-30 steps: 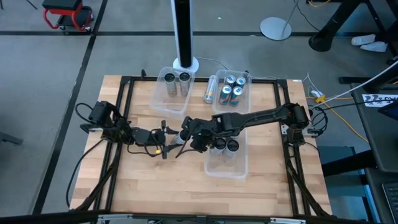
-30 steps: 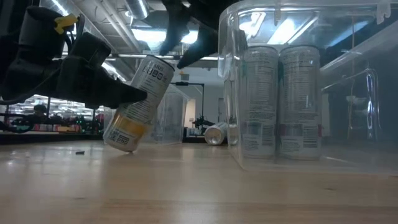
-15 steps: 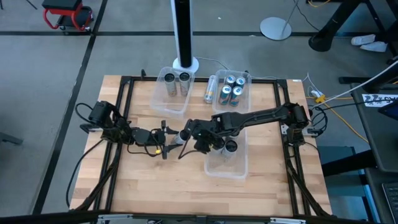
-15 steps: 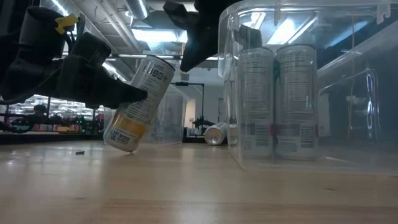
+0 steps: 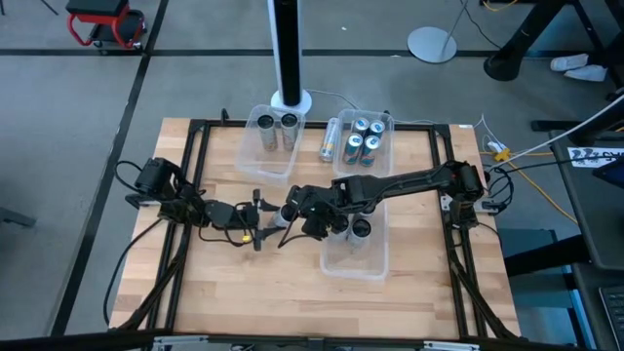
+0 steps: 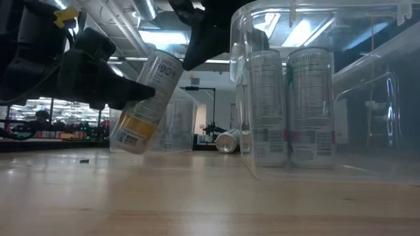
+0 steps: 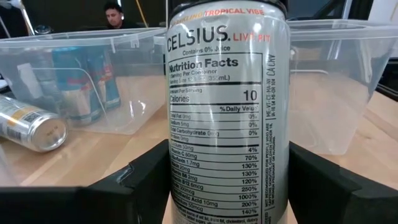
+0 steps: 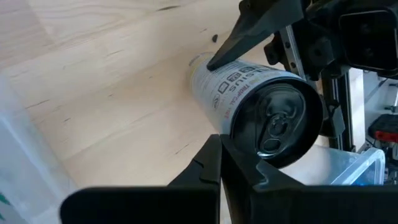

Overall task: Sort soda cans
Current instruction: Move the white yellow soda can to the center of the table

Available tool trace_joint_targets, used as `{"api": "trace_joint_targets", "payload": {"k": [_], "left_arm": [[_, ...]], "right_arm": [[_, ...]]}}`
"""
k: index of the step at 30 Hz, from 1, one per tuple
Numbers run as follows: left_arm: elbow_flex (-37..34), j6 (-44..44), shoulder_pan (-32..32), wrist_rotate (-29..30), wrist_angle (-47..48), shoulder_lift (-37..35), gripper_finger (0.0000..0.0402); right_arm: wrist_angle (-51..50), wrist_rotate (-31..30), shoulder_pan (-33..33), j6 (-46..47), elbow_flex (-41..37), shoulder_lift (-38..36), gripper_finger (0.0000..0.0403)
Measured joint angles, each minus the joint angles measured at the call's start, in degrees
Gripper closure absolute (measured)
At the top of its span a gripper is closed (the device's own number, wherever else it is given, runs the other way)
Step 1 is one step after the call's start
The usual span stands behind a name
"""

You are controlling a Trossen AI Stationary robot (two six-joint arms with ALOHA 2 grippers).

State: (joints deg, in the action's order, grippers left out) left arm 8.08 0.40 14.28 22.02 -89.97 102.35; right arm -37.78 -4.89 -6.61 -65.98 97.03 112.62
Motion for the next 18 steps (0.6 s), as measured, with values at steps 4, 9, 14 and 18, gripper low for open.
{"api": "trace_joint_targets", "payload": {"k": [4,9,14,18], "left_arm": [[0.48,0.21,0.0,0.04,0.33,0.0,0.015],[1.01,0.96,-0.02,0.23,1.73,0.0,0.0138],[1.37,1.05,-0.02,0.26,2.78,0.0,0.0125],[1.37,1.01,-0.09,0.24,2.98,0.0,0.0123]], "right_arm": [[0.67,0.18,0.11,-0.49,-0.09,0.04,0.0394],[1.04,0.63,0.66,-0.55,-0.13,0.09,0.0394],[2.47,0.63,0.74,-1.46,-0.1,0.11,0.0394],[3.41,0.62,0.74,-1.54,-0.17,0.17,0.0394]]}}
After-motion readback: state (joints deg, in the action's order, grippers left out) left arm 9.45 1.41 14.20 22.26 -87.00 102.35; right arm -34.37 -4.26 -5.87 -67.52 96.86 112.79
